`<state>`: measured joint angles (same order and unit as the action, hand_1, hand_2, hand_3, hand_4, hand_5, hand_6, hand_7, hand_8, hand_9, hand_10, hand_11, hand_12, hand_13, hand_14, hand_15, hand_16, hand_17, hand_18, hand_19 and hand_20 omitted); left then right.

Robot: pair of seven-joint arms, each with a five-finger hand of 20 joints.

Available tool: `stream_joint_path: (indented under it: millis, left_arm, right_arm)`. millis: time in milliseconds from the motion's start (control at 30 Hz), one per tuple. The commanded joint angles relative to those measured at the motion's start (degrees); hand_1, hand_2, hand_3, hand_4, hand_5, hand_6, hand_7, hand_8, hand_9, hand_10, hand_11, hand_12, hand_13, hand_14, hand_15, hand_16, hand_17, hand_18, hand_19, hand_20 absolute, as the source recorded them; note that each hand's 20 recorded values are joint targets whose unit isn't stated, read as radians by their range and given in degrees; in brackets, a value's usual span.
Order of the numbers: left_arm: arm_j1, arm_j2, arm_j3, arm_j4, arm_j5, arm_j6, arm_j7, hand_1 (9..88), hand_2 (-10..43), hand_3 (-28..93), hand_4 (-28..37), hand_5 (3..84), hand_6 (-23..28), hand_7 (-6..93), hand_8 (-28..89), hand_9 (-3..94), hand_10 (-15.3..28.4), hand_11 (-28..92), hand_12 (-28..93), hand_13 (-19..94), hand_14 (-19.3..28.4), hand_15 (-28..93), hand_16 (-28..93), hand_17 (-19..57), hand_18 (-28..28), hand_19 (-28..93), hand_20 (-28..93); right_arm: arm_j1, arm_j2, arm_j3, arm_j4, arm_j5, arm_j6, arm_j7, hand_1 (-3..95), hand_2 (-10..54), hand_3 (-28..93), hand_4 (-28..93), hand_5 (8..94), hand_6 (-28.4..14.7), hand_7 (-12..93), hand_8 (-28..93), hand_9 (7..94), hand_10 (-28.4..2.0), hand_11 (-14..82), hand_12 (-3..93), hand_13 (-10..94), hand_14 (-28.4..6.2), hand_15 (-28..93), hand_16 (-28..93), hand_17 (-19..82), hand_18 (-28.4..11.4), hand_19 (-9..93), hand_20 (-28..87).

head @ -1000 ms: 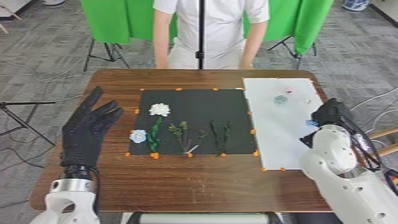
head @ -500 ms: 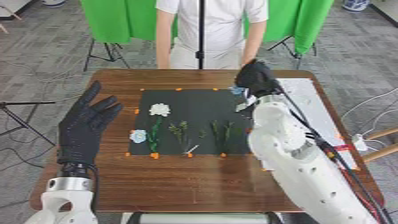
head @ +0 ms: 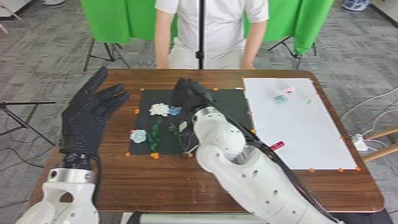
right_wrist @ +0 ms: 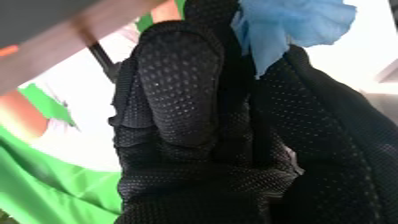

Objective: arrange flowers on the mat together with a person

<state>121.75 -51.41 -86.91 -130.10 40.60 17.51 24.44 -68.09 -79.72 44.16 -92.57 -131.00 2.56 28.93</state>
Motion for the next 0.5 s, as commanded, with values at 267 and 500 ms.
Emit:
stream_joint_path:
  millis: [267,500]
  left_arm:
    - [-0.26,-0.11,0.46,0.48,-0.32,-1.60,-1.17,20.4,9.3,78,-28.3,33.0,6.3,10.0,-9,36.0,20.4,24,10,27,26.6,50,-10,-6.4,25.1,64,3]
    - [-0.08,0.09,0.45,0.43,-0.65,-1.32,-0.98,20.5,9.3,78,-28.3,33.1,6.4,10.1,-9,36.1,20.4,25,10,27,26.6,50,-10,-6.3,25.0,64,3]
  right_arm:
    - [-0.07,0.58,-1.55,2.91,-4.51,-4.32,-0.30,58.3,-9.5,72,-28,82.9,1.6,24,-2,91.4,-7.6,15.0,35.7,81,-1.1,61,22,35,-16.1,93,8]
    - [-0.39,0.32,-1.65,3.09,-6.10,-5.40,-0.68,56.4,-9.5,71,-28,81.0,1.5,23,-3,89.2,-7.6,15.1,35.0,79,-1.7,63,20,34,-16.1,93,8]
